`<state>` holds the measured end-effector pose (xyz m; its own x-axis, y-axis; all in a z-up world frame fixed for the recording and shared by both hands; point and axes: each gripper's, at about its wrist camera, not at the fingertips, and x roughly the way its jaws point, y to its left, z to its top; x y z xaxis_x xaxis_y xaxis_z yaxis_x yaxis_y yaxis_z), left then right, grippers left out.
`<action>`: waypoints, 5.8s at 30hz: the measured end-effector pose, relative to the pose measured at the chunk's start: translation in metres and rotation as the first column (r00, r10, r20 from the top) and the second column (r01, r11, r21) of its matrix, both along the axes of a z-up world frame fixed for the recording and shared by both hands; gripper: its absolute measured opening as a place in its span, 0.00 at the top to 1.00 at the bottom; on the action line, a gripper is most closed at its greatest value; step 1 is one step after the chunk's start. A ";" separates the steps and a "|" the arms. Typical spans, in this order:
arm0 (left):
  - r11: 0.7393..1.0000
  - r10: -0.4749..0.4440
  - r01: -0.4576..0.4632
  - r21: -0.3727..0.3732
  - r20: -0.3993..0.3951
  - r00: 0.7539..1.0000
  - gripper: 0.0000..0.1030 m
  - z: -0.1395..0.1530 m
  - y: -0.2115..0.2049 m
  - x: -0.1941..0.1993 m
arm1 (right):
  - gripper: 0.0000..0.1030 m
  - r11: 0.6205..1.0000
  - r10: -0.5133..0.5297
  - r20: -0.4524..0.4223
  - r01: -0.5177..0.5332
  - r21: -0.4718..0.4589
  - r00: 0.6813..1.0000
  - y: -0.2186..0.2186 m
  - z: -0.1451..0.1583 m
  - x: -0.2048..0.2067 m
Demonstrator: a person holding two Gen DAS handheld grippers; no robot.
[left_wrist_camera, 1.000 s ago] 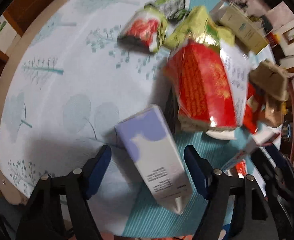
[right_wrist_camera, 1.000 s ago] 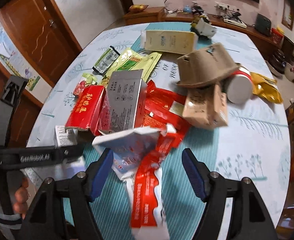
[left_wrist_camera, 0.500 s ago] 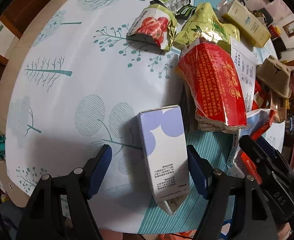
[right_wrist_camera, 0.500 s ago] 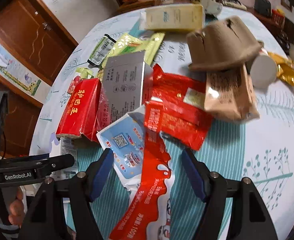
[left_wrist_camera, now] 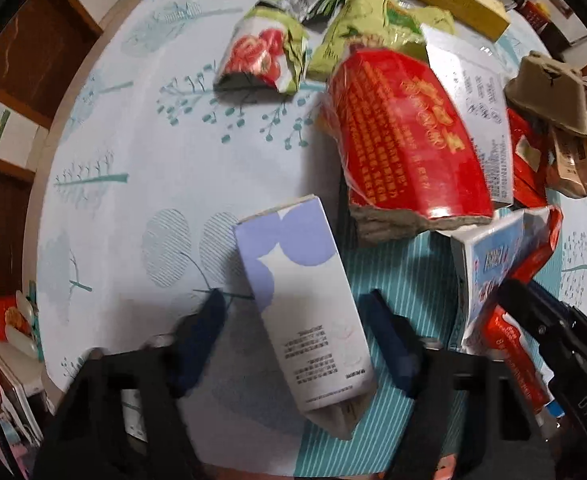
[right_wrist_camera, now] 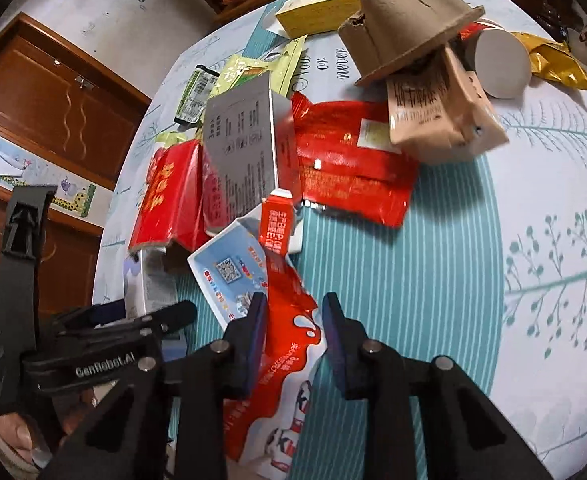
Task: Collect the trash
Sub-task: 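Grasp the white-lavender carton with the left tool while the right grasps the red-white wrapper, then carry both items over the black bin and open both tools, then raise both empty tools back toward the table, then grasp the brown pulp tray with the left tool while the right grasps the yellow snack bag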
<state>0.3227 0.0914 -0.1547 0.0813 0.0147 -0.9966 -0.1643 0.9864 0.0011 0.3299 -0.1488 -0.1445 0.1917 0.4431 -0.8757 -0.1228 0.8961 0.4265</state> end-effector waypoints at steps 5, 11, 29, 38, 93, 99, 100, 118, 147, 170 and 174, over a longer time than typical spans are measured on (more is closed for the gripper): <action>0.998 -0.046 0.046 -0.030 -0.004 0.999 0.64 0.006 0.003 -0.008 | 0.74 1.000 -0.015 0.038 0.014 0.023 0.999 -0.003 0.012 -0.017; 0.996 -0.078 0.079 -0.041 0.025 0.997 0.65 0.016 0.003 -0.042 | 0.90 0.998 -0.027 0.076 0.023 0.055 0.997 -0.013 0.033 -0.042; 0.983 -0.058 0.084 -0.161 0.155 0.986 0.65 0.089 -0.048 -0.156 | 0.92 0.997 0.082 0.206 -0.084 -0.001 0.975 -0.050 0.088 -0.167; 0.984 -0.092 0.110 -0.137 0.132 0.987 0.64 0.066 -0.079 -0.216 | 0.92 0.982 0.163 0.159 -0.144 -0.126 0.974 -0.067 0.060 -0.235; 0.925 -0.351 0.375 -0.065 0.232 0.907 0.19 0.051 -0.092 -0.219 | 0.49 0.956 -0.121 0.145 0.155 -0.249 0.982 -0.020 -0.003 -0.272; 0.935 -0.310 0.348 -0.065 0.327 0.893 0.18 0.127 -0.068 -0.215 | 0.44 0.955 -0.135 0.239 0.191 -0.227 0.961 -0.010 0.081 -0.281; 0.936 -0.307 0.347 -0.063 0.338 0.890 0.18 0.135 -0.066 -0.216 | 0.44 0.955 -0.139 0.254 0.197 -0.220 0.957 -0.008 0.093 -0.283; 0.924 -0.297 0.378 -0.058 0.514 0.804 0.18 0.234 -0.042 -0.227 | 0.44 0.947 -0.130 0.455 0.247 -0.208 0.881 0.001 0.182 -0.295; 0.946 -0.290 0.323 0.000 0.440 0.850 0.25 0.197 -0.174 0.000 | 0.44 0.964 -0.091 0.433 0.188 -0.186 0.897 -0.130 0.160 -0.080; 0.971 -0.196 0.208 -0.116 0.112 0.974 0.25 0.065 -0.201 0.197 | 0.43 0.983 0.117 0.218 -0.081 -0.166 0.969 -0.203 0.038 0.175; 0.961 -0.202 0.216 -0.175 0.097 0.975 0.25 0.056 -0.199 0.206 | 0.41 0.948 0.278 0.205 -0.234 -0.215 0.939 -0.189 0.022 0.186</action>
